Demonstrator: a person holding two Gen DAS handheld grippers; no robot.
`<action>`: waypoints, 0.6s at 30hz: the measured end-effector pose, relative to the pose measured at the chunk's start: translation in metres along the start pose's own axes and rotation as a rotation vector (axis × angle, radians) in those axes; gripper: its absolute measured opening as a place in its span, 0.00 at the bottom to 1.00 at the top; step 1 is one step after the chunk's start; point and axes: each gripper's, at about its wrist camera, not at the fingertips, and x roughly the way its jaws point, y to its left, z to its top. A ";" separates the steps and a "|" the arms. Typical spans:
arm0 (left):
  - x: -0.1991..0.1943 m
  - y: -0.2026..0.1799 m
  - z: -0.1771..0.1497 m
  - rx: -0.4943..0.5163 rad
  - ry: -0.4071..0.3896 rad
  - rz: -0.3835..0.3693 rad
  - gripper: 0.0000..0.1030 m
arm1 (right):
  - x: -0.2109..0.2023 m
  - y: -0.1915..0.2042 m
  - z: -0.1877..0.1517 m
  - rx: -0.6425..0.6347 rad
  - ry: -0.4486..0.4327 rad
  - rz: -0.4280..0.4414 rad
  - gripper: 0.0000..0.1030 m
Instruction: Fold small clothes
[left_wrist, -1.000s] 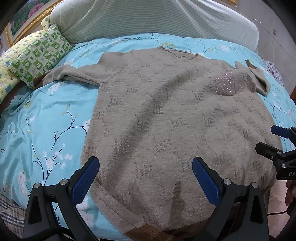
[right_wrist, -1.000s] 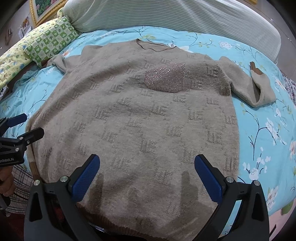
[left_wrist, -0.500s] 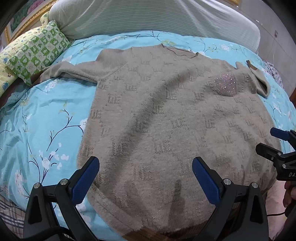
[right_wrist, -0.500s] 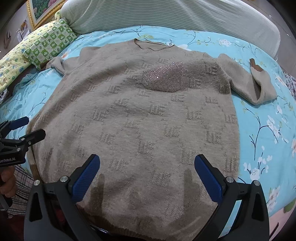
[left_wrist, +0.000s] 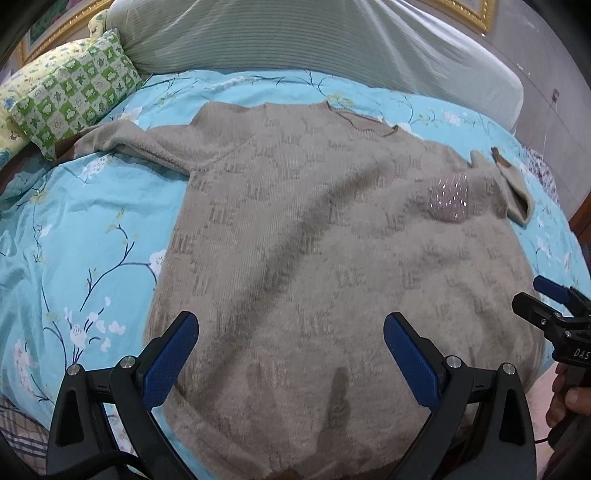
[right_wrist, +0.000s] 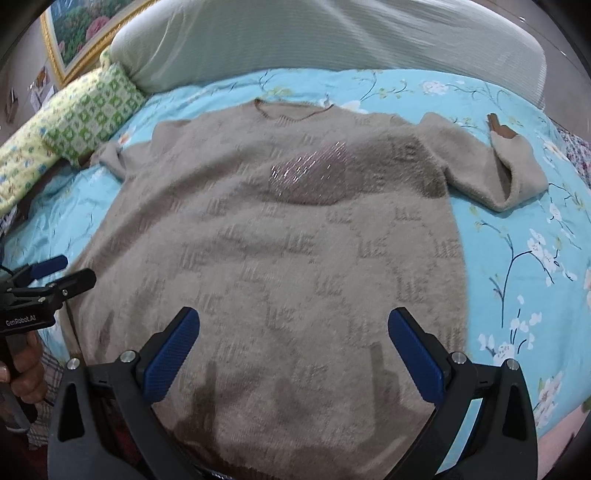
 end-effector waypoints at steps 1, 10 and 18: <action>0.000 0.000 0.003 -0.008 -0.007 -0.009 0.98 | 0.000 -0.002 0.001 0.004 0.005 -0.010 0.99; 0.012 -0.009 0.026 -0.009 0.002 -0.038 0.98 | 0.003 -0.037 0.021 0.086 -0.013 -0.037 0.99; 0.028 -0.020 0.053 0.013 -0.001 -0.048 0.98 | 0.008 -0.093 0.053 0.130 -0.046 -0.129 0.99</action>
